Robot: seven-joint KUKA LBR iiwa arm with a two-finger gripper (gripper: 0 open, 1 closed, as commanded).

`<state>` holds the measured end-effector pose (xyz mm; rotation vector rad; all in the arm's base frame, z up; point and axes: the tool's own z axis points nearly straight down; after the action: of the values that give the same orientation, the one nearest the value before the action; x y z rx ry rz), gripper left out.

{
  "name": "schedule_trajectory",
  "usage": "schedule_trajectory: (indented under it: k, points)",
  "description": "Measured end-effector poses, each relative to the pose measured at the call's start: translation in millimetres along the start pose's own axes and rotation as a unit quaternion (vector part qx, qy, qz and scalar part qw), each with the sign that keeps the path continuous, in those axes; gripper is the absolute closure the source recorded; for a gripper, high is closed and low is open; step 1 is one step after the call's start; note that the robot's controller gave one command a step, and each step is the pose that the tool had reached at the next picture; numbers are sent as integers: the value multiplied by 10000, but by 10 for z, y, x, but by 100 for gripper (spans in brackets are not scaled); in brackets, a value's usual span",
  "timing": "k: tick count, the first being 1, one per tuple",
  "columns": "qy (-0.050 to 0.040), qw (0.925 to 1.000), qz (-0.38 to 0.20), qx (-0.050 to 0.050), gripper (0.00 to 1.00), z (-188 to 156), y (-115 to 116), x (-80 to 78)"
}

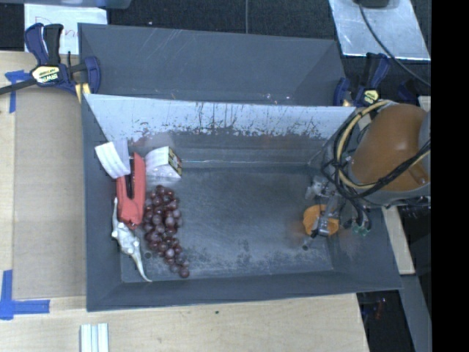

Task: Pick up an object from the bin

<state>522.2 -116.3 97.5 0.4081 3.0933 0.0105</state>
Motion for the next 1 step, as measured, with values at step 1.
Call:
schedule_trajectory:
  k: [1]
  points:
    - [-69,9968,-791,3,100,223,-136,-826]
